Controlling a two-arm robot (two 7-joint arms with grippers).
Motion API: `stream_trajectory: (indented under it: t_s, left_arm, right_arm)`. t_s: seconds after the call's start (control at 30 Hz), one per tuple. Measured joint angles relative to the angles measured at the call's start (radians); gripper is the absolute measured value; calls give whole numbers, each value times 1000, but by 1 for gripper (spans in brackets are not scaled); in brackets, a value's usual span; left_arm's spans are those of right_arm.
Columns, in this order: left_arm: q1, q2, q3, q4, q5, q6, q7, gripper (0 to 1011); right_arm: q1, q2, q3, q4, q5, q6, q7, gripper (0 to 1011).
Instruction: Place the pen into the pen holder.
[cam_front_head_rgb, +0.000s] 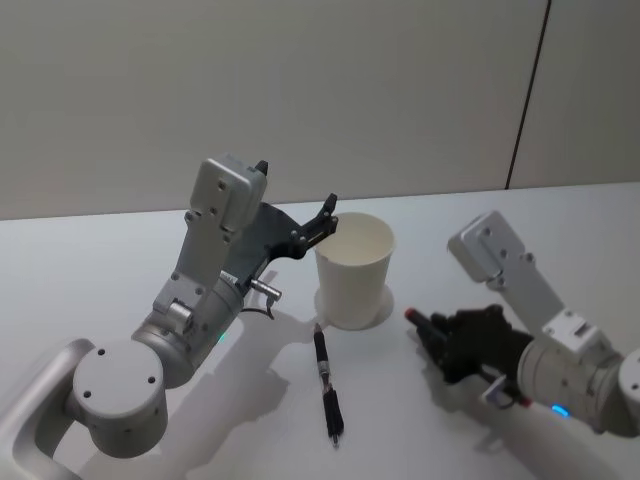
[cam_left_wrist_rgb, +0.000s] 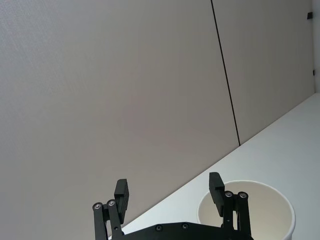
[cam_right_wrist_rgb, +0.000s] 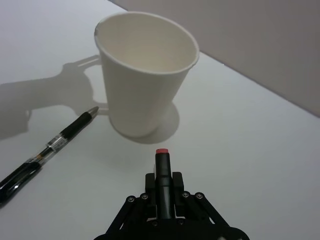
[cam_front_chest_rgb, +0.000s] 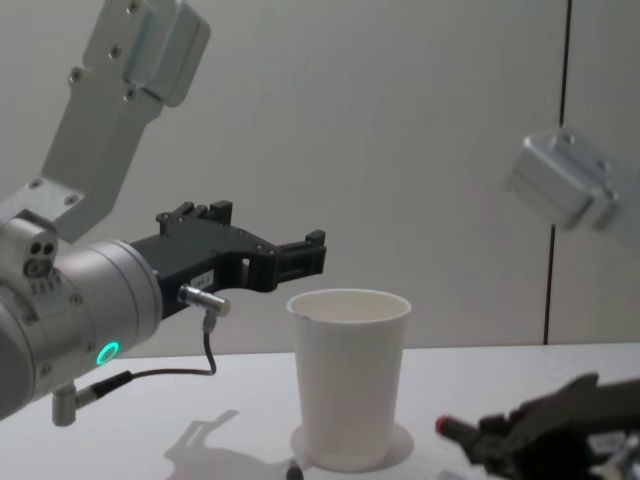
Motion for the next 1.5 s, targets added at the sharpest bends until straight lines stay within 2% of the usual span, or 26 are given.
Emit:
stream_trajectory:
  t_s: [0.17,0.5,0.93,1.33,1.5]
  left_arm:
    - [0,0,0,0,0,0,0,1001]
    - [0,0,0,0,0,0,0,1001]
    - [0,0,0,0,0,0,0,1001]
    - [0,0,0,0,0,0,0,1001]
    - [0,0,0,0,0,0,0,1001]
  right_arm:
    - [22,16,11,-24,-51,-14,4,185]
    - [57,26,28,-47,-118,-58,-10,185]
    - [110,19,42,-40,-193,-168,-58,185]
    - [187,-30,37,38,-263,-338,-111,185]
    - [240,-69,27,106,-292,-434,-125,185]
